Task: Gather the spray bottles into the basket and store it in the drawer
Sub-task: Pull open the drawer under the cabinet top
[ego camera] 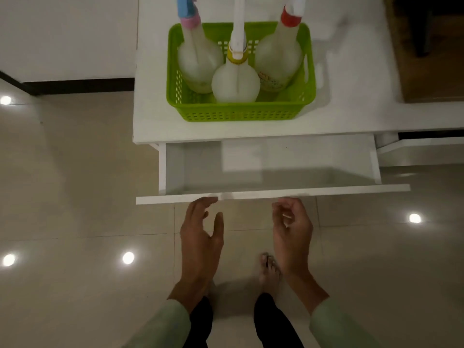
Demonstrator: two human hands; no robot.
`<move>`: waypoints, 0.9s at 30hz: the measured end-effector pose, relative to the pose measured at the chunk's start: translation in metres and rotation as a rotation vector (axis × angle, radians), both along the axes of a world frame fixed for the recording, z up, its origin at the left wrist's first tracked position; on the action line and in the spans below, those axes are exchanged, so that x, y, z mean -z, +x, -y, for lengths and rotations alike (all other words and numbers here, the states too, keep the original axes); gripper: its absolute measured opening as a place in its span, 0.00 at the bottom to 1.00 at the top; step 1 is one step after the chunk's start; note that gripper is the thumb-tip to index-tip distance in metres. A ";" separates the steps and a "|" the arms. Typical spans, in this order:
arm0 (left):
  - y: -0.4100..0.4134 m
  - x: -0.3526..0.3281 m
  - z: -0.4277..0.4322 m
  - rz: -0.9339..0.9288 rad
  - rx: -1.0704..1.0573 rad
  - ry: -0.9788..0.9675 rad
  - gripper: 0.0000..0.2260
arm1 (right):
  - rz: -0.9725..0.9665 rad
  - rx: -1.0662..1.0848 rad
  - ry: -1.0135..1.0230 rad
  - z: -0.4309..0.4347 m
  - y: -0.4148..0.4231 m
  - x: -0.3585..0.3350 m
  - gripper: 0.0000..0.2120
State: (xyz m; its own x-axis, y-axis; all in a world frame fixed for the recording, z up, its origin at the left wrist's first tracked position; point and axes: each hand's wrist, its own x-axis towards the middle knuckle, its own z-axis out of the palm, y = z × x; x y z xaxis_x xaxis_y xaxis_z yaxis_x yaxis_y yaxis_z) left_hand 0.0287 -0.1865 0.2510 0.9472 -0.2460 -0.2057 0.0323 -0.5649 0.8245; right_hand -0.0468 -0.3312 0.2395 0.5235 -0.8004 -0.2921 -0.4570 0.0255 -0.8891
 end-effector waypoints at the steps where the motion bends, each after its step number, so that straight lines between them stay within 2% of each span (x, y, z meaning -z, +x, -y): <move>1: 0.002 -0.001 0.002 0.057 0.084 0.068 0.15 | -0.024 -0.067 -0.128 0.003 -0.003 -0.006 0.09; 4: 0.014 0.002 0.007 0.221 0.302 0.301 0.19 | -0.134 -0.287 -0.478 0.020 -0.004 -0.013 0.16; 6: 0.021 0.006 0.008 0.275 0.388 0.394 0.19 | -0.261 -0.456 -0.624 0.035 0.001 -0.013 0.20; 8: 0.026 0.004 0.007 0.281 0.445 0.459 0.20 | -0.361 -0.608 -0.681 0.049 0.006 -0.014 0.21; 11: 0.027 -0.002 0.007 0.296 0.468 0.490 0.19 | -0.438 -0.764 -0.687 0.059 0.008 -0.015 0.15; 15: 0.026 -0.007 0.007 0.270 0.466 0.472 0.17 | -0.406 -0.754 -0.694 0.058 0.004 -0.014 0.12; 27: -0.017 -0.008 -0.030 0.232 0.531 0.513 0.21 | -0.460 -0.712 -0.619 0.020 -0.054 -0.017 0.12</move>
State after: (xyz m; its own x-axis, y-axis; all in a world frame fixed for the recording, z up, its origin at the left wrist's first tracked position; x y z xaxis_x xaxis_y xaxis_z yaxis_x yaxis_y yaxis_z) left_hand 0.0115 -0.1563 0.2590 0.7616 -0.6067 -0.2278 -0.4912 -0.7697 0.4078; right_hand -0.1005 -0.3507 0.2566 0.8743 -0.4289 -0.2271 -0.4852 -0.7815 -0.3922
